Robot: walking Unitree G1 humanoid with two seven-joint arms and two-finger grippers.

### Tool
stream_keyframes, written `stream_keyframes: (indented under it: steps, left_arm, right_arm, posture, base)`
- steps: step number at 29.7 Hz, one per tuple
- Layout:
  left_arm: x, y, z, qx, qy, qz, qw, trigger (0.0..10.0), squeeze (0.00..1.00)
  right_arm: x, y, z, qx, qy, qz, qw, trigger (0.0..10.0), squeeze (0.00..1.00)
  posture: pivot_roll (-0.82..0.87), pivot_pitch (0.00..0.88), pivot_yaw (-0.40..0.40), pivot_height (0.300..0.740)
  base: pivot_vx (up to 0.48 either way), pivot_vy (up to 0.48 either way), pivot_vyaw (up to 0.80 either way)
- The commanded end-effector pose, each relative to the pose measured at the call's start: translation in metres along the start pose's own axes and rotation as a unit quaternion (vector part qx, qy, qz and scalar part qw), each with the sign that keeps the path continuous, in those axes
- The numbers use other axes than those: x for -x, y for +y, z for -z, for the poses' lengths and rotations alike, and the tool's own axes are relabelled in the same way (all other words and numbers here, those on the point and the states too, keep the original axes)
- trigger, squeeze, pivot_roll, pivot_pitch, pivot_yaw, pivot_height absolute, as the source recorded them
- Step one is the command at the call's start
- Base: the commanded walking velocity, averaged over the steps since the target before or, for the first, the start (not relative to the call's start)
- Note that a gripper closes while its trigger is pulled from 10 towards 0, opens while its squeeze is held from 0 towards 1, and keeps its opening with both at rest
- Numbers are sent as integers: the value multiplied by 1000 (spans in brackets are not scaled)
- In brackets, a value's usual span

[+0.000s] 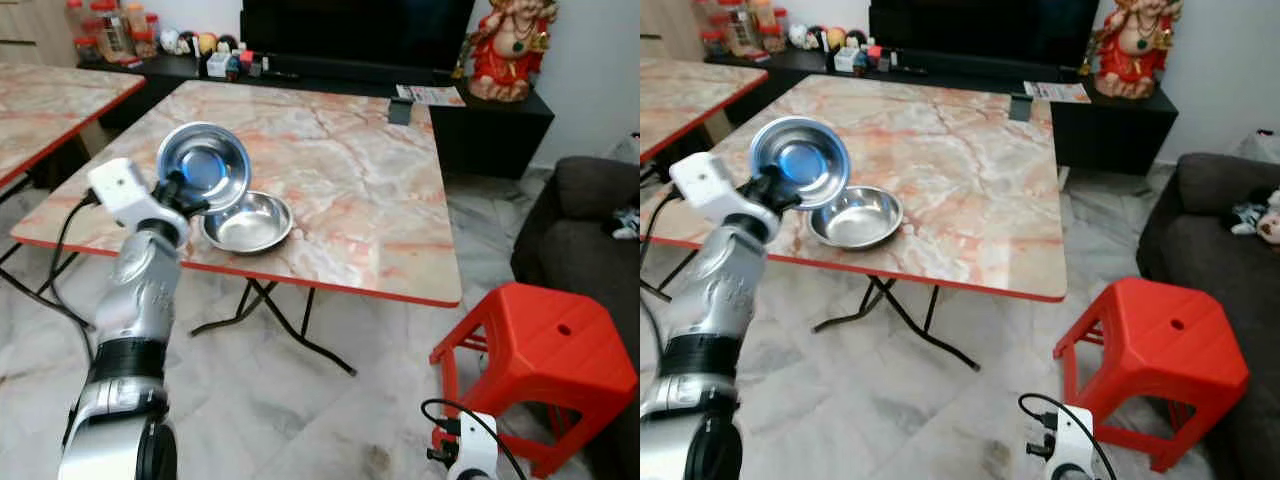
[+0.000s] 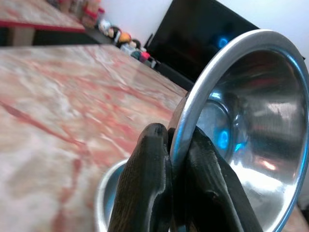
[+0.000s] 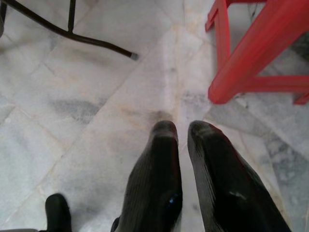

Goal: Setting the table

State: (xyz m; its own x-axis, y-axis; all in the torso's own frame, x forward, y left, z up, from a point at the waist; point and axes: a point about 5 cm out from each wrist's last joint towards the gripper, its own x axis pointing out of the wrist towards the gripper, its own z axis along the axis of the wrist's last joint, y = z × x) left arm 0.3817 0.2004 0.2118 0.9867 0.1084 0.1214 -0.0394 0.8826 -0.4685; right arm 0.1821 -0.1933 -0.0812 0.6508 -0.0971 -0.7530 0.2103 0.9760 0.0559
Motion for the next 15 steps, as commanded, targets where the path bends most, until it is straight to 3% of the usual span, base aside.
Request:
stream_keyframes:
  steps: [1,4,11,15]
  left_arm:
    - [-3,-5,9,5,23,4,1000,10000,0]
    - [-3,-5,16,5,37,4,999,10000,0]
    - [3,4,42,4,87,-11,996,10000,0]
    - [5,5,44,12,85,-9,996,10000,0]
  right_arm:
    - [0,-3,-1,-10,-1,10,1000,10000,0]
    - [0,-4,-1,-12,-1,13,1000,10000,0]
    - [1,-6,1,-17,-1,17,1000,10000,0]
    - [1,-5,1,-14,1,16,1000,10000,0]
  posture:
    - [-12,0,-14,740]
    - [-20,0,-6,740]
    - [-21,0,1,740]
    - [-18,0,-1,740]
  base:
    - [0,0,0]
    - [0,0,0]
    - [282,0,0]
    - [296,0,0]
